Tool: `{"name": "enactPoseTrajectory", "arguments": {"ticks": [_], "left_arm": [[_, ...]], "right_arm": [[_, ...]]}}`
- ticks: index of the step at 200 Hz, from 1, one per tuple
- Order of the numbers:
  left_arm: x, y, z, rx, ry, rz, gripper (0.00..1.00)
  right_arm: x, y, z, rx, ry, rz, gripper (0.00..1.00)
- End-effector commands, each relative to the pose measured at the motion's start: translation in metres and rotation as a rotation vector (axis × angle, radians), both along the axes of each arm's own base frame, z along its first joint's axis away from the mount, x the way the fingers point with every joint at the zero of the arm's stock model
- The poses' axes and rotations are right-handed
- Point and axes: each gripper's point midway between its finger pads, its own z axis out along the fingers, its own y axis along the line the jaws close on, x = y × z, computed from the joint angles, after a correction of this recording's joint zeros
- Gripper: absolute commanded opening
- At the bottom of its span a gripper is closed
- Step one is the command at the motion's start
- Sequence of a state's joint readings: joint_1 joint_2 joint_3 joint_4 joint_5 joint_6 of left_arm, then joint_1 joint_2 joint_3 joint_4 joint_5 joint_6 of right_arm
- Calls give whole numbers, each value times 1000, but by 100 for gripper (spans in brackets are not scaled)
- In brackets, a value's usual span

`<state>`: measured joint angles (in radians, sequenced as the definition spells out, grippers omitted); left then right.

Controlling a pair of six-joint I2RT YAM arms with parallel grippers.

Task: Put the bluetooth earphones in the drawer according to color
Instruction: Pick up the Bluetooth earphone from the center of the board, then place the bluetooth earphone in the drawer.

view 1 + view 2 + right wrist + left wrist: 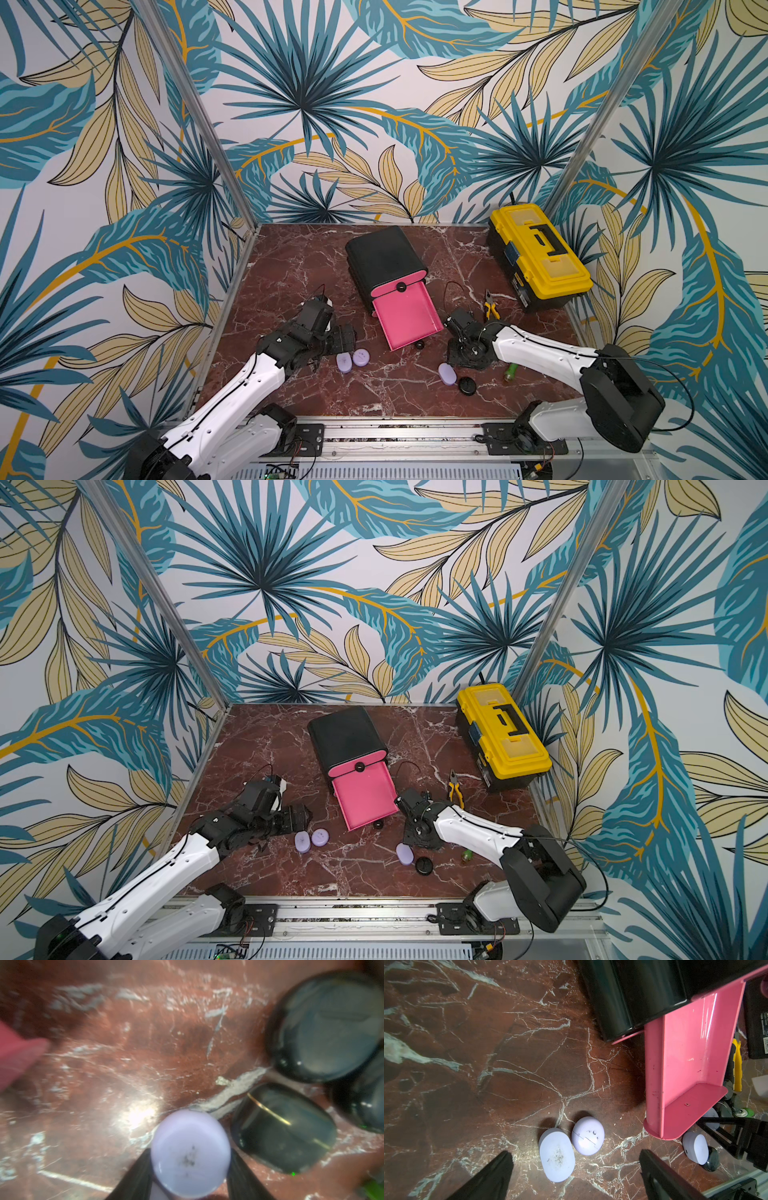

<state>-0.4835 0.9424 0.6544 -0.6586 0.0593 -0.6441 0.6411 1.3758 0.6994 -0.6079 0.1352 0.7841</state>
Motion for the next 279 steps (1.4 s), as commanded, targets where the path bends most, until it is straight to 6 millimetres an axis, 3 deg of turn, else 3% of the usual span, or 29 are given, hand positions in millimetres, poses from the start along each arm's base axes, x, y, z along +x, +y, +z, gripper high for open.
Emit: {"name": "enactPoseTrajectory", "arguments": {"ticks": [1,51,101,155,214,248,279], "left_arm": [[0,3,-5,16,-12,5,100],[-1,5,-6,18,-17,11,100],[-2,6,-5,18,-26,13,100],[-2,7,-8,22,-19,13,100],[-6,8,-11,18,-4,17,100],[-8,10,-14,22,8,28,100],[-9,11,-18,28,25,41,100]], "right_arm": [[5,-5,14,-9,-55,5,56],[23,-2,57,-2,-160,34,54],[39,9,81,12,-201,64,52],[64,51,102,133,-228,158,52],[90,103,88,269,-204,237,52],[99,114,74,278,-179,243,52],[103,117,65,264,-162,247,62]]}}
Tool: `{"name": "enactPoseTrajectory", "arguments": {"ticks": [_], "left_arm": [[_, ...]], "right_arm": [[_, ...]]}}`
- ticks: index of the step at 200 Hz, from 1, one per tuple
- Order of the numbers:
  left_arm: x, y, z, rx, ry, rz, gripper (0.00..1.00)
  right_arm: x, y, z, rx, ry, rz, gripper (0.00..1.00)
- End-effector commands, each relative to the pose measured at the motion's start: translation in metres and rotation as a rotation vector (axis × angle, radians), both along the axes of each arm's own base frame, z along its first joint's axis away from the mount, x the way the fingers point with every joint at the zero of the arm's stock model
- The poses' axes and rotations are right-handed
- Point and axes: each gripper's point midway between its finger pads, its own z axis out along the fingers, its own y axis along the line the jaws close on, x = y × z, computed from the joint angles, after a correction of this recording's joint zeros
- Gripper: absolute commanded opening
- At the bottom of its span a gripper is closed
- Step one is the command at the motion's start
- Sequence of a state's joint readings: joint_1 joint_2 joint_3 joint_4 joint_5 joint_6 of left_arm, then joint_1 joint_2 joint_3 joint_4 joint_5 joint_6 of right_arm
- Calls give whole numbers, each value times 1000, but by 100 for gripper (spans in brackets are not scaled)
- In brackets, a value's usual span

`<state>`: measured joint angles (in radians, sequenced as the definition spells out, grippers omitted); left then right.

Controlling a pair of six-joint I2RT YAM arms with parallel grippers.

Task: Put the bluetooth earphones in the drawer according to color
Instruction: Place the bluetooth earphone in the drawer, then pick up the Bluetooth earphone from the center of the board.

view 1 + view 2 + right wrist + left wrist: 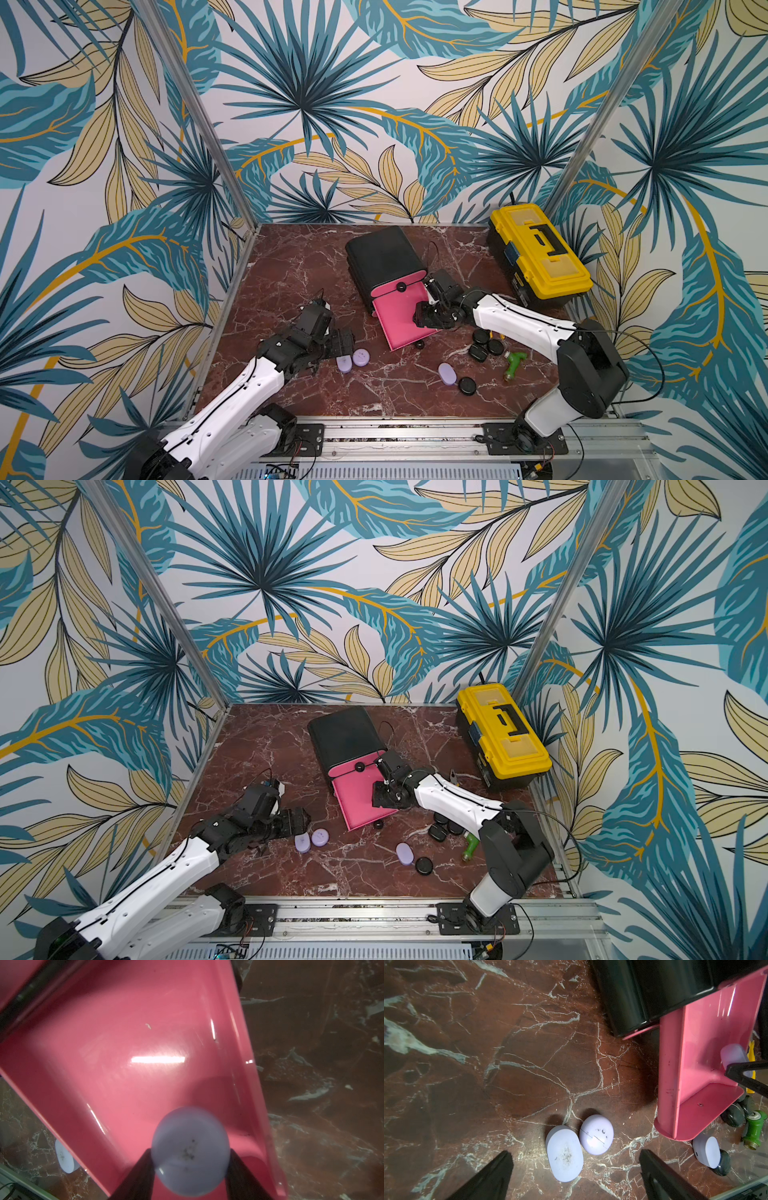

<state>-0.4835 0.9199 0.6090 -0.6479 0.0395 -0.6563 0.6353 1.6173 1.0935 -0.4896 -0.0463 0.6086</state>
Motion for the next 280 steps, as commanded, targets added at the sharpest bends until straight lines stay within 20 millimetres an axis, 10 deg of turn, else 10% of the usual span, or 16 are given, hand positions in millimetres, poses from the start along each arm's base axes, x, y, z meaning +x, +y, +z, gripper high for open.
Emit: {"name": "enactPoseTrajectory", "arguments": {"ticks": [1,168,280], "left_arm": [[-4,5,-7,14,18,20,100],[-34,5,-58,124,196,48,98],[-26,4,-93,177,249,75,74]], "right_arm": [[9,10,2,19,-18,24,63],[-32,-22,60,76,-103,6,95],[-49,-41,64,75,-121,-27,99]]}}
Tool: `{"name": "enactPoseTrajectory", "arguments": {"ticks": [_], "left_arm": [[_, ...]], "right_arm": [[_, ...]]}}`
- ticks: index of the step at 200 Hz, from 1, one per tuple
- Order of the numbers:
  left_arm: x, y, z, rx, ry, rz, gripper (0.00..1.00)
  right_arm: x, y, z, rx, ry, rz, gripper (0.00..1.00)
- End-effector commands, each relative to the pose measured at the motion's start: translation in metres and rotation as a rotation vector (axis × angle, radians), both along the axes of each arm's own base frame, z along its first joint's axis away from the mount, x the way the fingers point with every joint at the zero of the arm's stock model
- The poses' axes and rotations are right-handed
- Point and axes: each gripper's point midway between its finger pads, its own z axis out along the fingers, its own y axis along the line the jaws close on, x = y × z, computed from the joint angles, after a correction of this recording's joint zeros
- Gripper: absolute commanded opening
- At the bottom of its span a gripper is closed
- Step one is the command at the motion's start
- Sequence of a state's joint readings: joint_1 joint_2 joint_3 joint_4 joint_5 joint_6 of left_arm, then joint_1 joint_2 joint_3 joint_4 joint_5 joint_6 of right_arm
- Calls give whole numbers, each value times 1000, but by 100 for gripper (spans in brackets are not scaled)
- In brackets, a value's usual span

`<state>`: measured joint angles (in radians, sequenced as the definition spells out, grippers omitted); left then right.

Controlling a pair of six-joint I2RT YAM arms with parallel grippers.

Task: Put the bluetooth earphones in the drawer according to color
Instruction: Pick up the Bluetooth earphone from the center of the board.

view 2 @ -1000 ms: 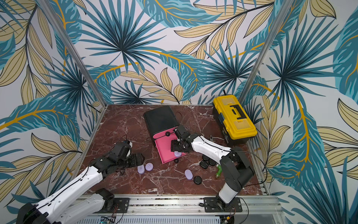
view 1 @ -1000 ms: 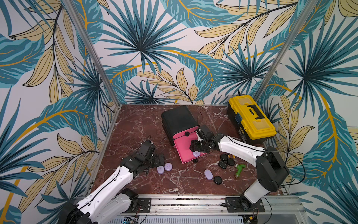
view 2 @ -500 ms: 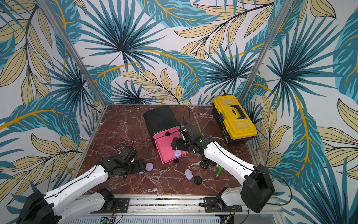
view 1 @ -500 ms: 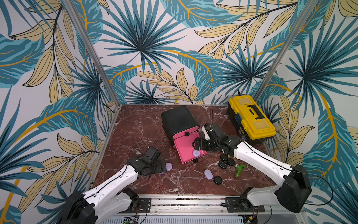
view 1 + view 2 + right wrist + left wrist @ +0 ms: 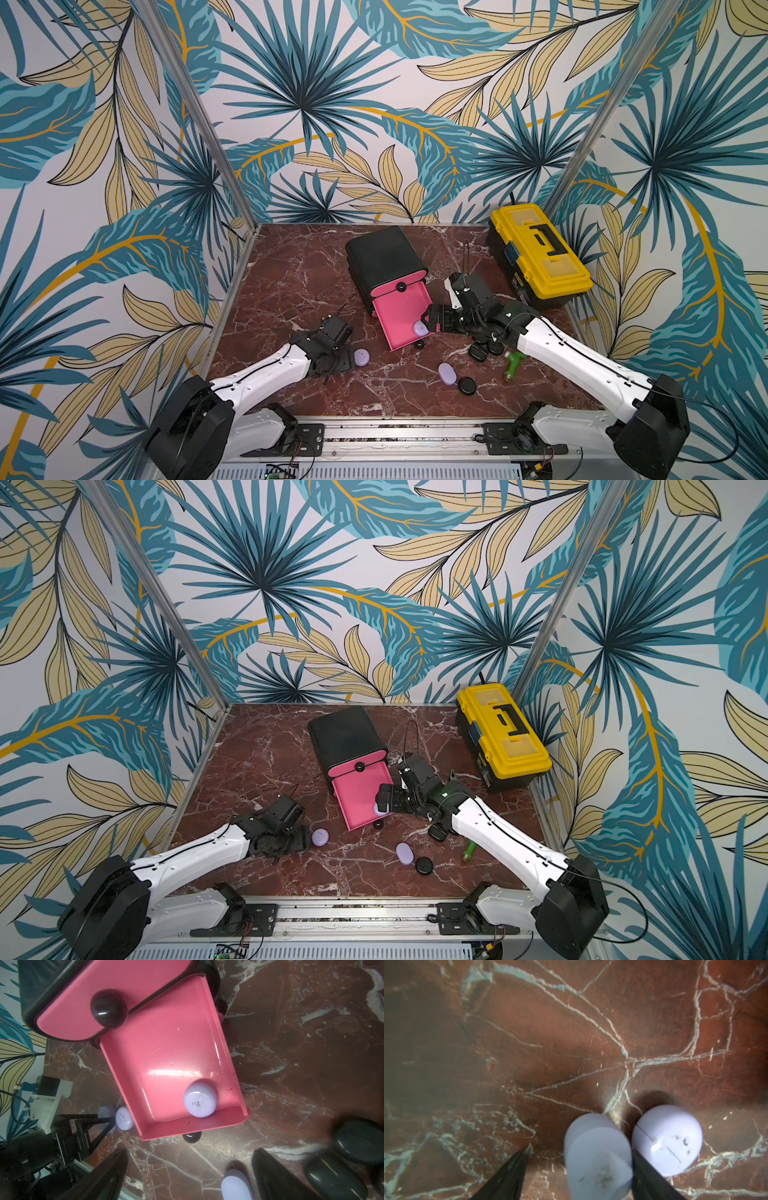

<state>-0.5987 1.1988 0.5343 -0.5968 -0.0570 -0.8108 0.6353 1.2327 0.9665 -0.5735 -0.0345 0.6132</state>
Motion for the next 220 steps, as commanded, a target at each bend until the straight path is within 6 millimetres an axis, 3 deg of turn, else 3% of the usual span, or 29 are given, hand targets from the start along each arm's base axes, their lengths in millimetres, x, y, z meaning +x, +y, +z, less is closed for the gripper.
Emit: {"name": "enactPoseTrajectory", "arguments": {"ticks": [1,76,140,171,220], "left_arm": [[0,1,-10,9,1,5,73],[2,2,-15,55,6,-11,42],[4,6,-5,118,-18,-32,31],[6,-1,11,106,-46,-57,29],[14,-21,62,55,-159,-112,29]], "right_arm": [[-7,-7,-9,-22,24,-17,99],[-11,-13,-14,-28,30,-33,99],[-15,-19,-20,-37,36,-51,99],[-17,-22,-20,-38,29,-62,99],[-19,-34,-19,-57,11,-103,99]]}}
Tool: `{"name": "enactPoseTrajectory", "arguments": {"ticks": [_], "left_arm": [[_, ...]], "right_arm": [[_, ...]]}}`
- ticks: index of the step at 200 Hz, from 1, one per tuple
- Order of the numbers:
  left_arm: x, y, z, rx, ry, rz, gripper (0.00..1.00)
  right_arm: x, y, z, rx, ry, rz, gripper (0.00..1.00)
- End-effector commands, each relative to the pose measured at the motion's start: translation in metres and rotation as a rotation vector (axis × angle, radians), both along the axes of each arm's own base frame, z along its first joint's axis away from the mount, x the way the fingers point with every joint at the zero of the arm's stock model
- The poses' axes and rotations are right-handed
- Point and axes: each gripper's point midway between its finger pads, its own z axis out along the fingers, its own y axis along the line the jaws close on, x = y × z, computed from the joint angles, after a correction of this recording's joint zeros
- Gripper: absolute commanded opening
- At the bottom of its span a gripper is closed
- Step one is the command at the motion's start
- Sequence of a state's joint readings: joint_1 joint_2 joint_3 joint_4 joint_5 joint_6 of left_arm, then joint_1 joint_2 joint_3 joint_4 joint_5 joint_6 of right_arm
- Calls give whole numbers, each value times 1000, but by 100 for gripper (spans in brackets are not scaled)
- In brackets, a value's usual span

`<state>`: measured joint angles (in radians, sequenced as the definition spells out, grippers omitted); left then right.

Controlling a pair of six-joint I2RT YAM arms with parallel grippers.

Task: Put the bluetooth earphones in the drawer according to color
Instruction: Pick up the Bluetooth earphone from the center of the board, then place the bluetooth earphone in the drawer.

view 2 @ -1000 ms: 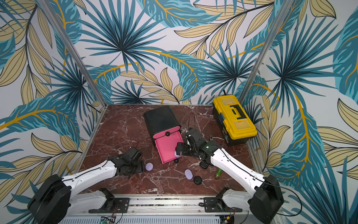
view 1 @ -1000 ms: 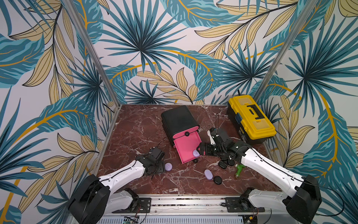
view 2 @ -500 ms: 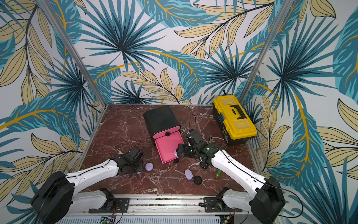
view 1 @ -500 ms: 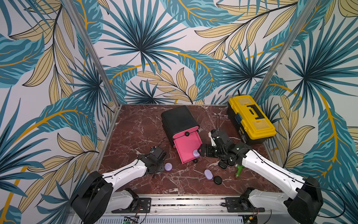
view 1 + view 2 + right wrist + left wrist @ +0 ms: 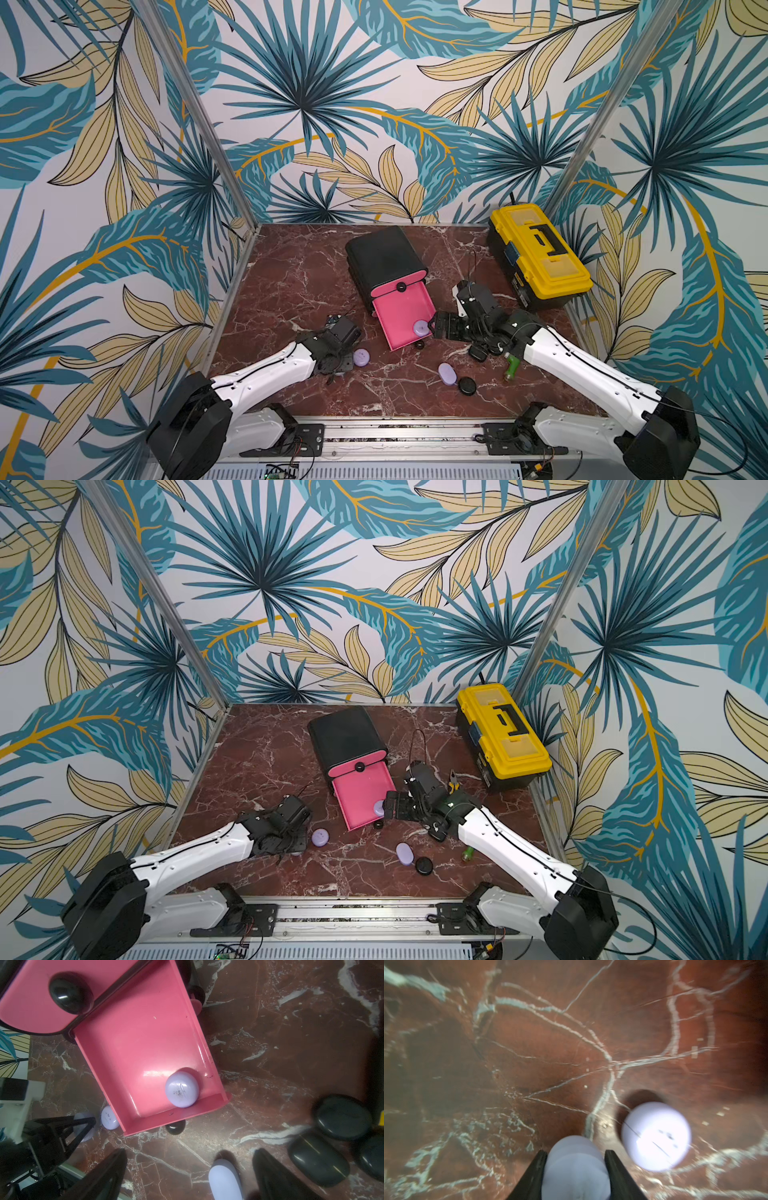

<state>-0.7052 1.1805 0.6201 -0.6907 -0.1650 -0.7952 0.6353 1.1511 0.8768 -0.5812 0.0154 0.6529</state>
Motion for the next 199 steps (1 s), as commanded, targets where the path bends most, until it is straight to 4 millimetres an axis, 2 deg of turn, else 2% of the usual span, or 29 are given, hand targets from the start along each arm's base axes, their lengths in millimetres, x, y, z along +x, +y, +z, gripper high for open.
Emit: {"name": "enactPoseTrajectory", "arguments": {"ticks": [1,43,85,149,199], "left_arm": [[11,-11,38,-31,-88,-29,29],[24,-34,78,-89,-182,-77,29],[40,-70,104,-116,-238,-156,29],[57,-139,120,-99,-281,-297,29],[76,-173,108,-45,-282,-366,29]], "right_arm": [[-5,-14,-7,-36,8,-41,99],[-12,-24,-15,-60,10,-60,99],[-22,-30,-30,-69,41,-70,100],[-35,-42,-50,-88,79,-94,99],[-38,-43,-54,-90,90,-100,99]]}}
